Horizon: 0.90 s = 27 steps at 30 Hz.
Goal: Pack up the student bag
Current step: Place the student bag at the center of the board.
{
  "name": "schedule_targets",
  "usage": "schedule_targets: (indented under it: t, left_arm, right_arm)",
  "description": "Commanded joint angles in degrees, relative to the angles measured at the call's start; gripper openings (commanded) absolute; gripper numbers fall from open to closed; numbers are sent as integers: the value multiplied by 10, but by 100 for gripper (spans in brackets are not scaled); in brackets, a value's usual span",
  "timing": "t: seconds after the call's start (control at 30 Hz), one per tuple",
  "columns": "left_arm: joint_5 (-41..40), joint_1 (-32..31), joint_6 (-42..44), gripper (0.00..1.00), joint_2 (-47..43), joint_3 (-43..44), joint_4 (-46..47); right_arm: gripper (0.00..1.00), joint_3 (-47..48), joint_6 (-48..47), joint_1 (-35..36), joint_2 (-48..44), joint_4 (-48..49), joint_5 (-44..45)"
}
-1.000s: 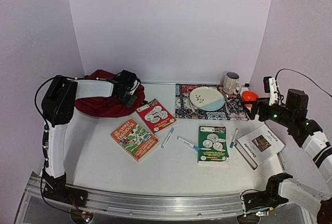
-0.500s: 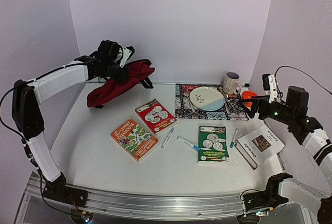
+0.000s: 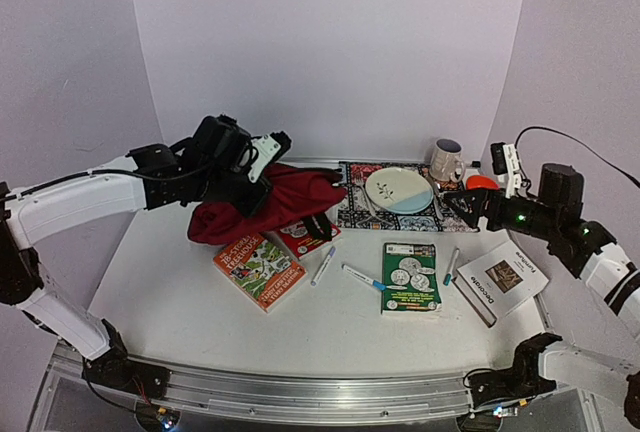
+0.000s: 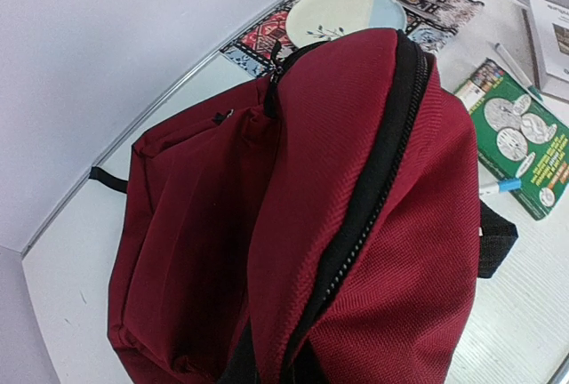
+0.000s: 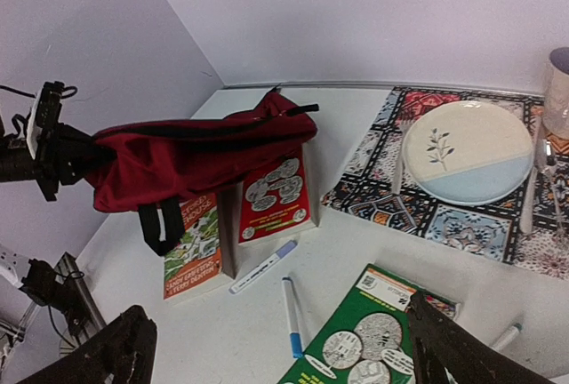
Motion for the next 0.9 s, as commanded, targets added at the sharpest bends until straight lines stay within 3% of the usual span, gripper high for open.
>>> schedule_targets:
  t: [0.0,0.17,0.5,0.67,0.8,0.87]
  left_arm:
    - [-44,-66,-46,0,-66,-52,29]
    - [-81,-131,-129,2,-81,-138,32]
    - [-120,-225,-216,23,-73,-217,38]
    - [-127,-225,-254,54,-112,-233,52]
    - [-160,-220,-282,95,-148,-243,80]
    - [-166,-203,-299,99,-160,-246,93]
  right_arm:
    - [98,31,48,58,23,34,38]
    - [98,33,86,132,83,62,77]
    - [98,103,110,232,276,98,128]
    - [98,155,107,256,360,98,142]
    - [96,184,108,262,417,98,151]
    - [95,196,110,262,445,97,155]
